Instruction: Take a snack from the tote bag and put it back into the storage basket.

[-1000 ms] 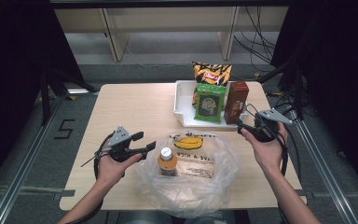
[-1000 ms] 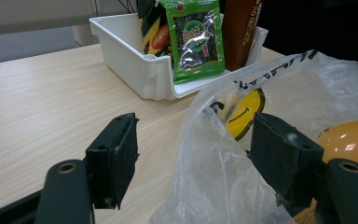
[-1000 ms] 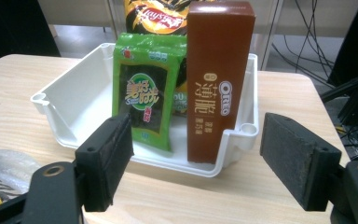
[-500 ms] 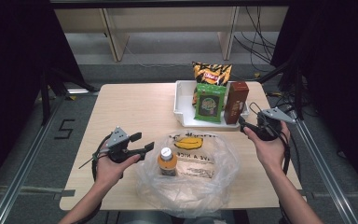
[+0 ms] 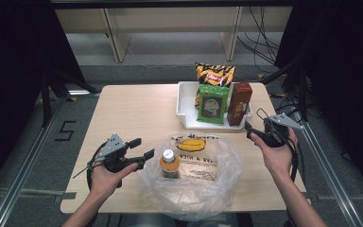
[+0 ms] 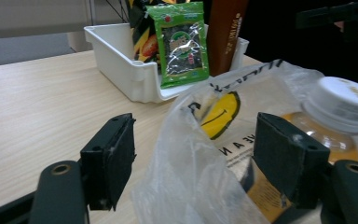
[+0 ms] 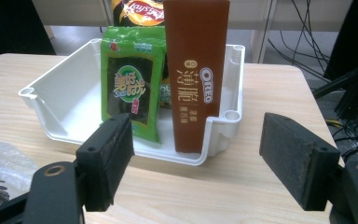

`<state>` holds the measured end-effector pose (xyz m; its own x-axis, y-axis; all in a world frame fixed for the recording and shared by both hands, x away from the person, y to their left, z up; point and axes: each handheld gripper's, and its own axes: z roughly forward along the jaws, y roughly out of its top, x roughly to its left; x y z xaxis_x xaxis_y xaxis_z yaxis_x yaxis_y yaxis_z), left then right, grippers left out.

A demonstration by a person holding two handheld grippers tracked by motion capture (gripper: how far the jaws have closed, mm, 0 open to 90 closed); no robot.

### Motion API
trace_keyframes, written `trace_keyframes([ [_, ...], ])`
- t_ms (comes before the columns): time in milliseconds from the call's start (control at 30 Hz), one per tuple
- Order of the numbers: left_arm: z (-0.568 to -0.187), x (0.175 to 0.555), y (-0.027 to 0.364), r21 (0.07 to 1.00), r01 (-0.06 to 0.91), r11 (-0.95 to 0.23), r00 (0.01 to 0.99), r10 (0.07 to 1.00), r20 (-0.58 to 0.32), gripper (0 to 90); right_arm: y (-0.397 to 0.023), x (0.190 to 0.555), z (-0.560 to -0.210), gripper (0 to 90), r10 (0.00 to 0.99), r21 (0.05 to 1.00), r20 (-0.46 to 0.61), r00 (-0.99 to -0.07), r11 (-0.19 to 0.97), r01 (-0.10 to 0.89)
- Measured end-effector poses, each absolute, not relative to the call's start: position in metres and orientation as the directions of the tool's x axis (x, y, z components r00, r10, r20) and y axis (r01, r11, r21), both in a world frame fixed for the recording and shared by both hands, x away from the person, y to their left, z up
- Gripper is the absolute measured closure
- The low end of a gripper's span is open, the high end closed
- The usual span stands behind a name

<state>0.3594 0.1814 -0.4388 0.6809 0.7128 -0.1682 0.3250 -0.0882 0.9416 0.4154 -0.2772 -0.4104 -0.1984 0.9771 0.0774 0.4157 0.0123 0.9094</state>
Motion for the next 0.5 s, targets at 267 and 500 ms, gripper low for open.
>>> trace_keyframes([
  [267, -0.436, 0.346, 0.177, 0.942, 0.324, -0.084, 0.713, 0.677, -0.185, 24.0, -0.280, 0.416, -0.410, 26.4, 0.976, 0.911, 0.058, -0.212, 0.036, 0.411],
  [500, -0.435, 0.338, 0.170, 0.950, 0.294, -0.108, 0.757, 0.633, -0.162, 20.7, -0.278, 0.416, -0.410, 26.5, 0.976, 0.907, 0.062, -0.210, 0.033, 0.421],
])
